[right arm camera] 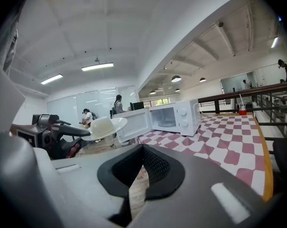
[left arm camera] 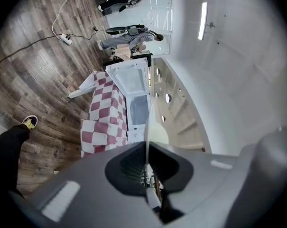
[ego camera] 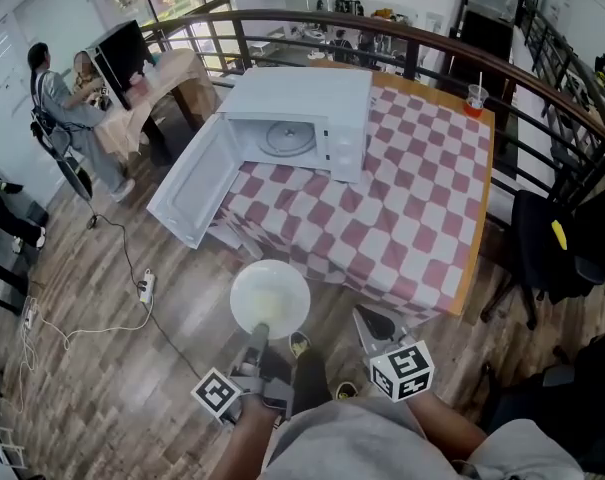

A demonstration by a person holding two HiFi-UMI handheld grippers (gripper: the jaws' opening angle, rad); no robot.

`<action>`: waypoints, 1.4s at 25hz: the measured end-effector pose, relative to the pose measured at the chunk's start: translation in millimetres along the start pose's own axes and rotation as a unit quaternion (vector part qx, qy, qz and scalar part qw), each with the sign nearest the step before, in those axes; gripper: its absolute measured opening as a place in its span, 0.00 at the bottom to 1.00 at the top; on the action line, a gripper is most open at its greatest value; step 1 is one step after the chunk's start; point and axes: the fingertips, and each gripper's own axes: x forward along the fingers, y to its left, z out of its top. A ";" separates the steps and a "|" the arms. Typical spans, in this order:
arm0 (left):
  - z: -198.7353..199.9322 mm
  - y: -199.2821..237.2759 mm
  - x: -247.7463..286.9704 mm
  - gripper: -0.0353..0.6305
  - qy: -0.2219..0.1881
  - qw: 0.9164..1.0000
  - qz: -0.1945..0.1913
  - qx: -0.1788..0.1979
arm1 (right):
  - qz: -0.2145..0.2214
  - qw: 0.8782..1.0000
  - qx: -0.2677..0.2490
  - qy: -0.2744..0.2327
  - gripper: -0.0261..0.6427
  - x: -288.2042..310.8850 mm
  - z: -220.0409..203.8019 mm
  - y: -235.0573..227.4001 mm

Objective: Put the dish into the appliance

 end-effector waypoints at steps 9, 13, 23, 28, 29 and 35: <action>42.9 4.5 57.4 0.08 0.008 1.000 -0.002 -0.003 | -0.014 1.000 -0.013 0.004 0.04 60.3 24.2 -24.6; 69.5 3.8 88.8 0.08 0.011 1.000 -0.005 -0.003 | -0.019 1.000 -0.012 0.005 0.04 94.8 37.5 -33.5; 124.0 -3.4 153.1 0.08 0.038 0.999 -0.008 -0.001 | -0.035 0.999 -0.004 0.013 0.04 164.3 64.5 -40.6; 147.5 -1.2 171.5 0.08 0.046 0.999 -0.009 -0.004 | -0.038 0.999 -0.003 0.016 0.04 192.8 70.5 -34.7; 152.1 0.5 174.3 0.08 0.047 0.999 -0.009 -0.001 | -0.039 0.999 -0.003 0.017 0.04 198.0 71.7 -33.7; 167.1 5.9 190.9 0.08 0.067 0.998 -0.008 -0.011 | -0.051 0.999 -0.007 0.017 0.04 225.7 79.0 -31.5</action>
